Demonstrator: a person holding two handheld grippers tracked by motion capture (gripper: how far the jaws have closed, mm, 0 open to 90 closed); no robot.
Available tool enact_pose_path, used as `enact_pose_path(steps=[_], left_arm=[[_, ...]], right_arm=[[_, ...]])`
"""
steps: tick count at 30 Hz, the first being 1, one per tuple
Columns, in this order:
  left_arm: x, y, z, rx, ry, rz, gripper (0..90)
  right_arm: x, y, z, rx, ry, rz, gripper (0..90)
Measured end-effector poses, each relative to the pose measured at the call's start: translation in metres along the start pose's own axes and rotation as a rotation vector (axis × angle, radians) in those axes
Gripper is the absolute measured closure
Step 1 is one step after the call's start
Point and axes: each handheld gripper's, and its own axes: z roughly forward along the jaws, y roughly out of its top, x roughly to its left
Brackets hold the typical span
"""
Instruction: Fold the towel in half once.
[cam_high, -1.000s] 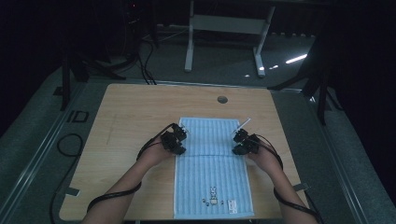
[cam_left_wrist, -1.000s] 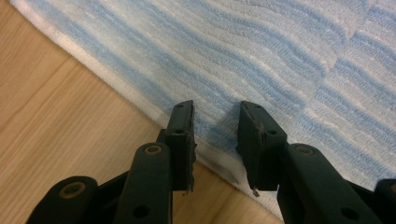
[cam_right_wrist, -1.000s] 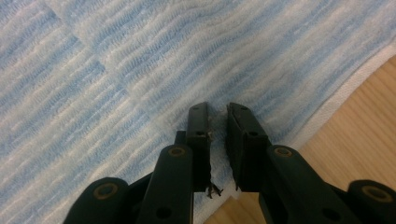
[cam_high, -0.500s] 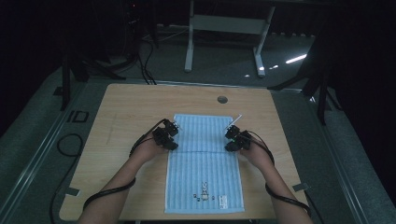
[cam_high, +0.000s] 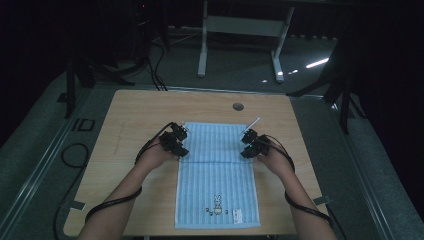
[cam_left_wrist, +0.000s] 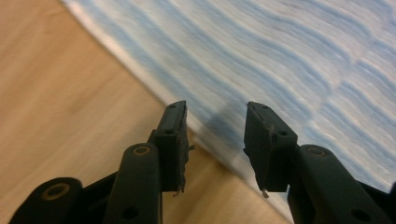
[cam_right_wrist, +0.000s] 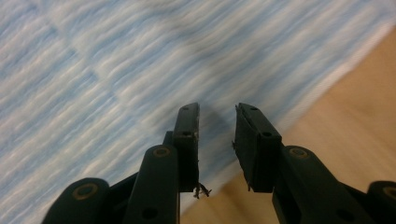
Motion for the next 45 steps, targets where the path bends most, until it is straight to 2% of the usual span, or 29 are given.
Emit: enact_pose_path(steps=[3,4,9,13,15,17,19,25,30,32,34,38,39,42,45], left_arm=[[0.013,0.006,0.000,-0.006,0.005,-0.037,56.7],[0.018,0.009,0.000,-0.012,0.003,-0.051,53.9],[0.038,0.018,0.005,-0.048,0.035,-0.123,51.8],[0.047,0.025,0.011,-0.073,0.044,-0.155,50.4],[0.052,0.030,0.016,-0.070,0.052,-0.168,46.7],[0.055,0.033,0.021,-0.066,0.065,-0.174,46.7],[0.061,0.036,0.027,-0.065,0.070,-0.196,46.7],[0.074,0.040,0.042,-0.071,0.057,-0.256,46.2],[0.078,0.043,0.049,-0.070,0.052,-0.261,46.2],[0.077,0.044,0.053,-0.053,0.047,-0.245,46.2],[0.073,0.045,0.057,-0.042,0.054,-0.223,46.1],[0.071,0.048,0.057,-0.031,0.052,-0.217,48.5],[0.067,0.049,0.057,-0.032,0.049,-0.204,51.6],[0.060,0.051,0.056,-0.031,0.030,-0.185,68.7],[0.055,0.054,0.057,-0.030,0.005,-0.162,85.8]], right_arm=[[-0.011,0.008,-0.006,-0.002,-0.015,0.022,68.3],[-0.016,0.011,-0.008,-0.004,-0.019,0.030,67.7],[-0.038,0.027,-0.011,-0.015,-0.044,0.080,64.4],[-0.055,0.038,-0.003,0.004,-0.060,0.124,60.4],[-0.061,0.044,0.003,0.016,-0.072,0.140,59.2],[-0.066,0.050,0.008,0.015,-0.058,0.167,55.3],[-0.070,0.055,0.012,0.014,-0.076,0.195,53.6],[-0.083,0.063,0.027,0.015,-0.093,0.289,49.6],[-0.089,0.064,0.042,0.054,-0.095,0.328,49.5],[-0.088,0.066,0.045,0.055,-0.084,0.324,50.6],[-0.086,0.067,0.050,0.082,-0.074,0.309,52.8],[-0.083,0.069,0.054,0.103,-0.068,0.288,60.0],[-0.081,0.070,0.053,0.110,-0.055,0.275,70.1],[-0.076,0.071,0.053,0.110,-0.052,0.244,83.3],[-0.073,0.073,0.053,0.116,-0.063,0.221,87.2]])
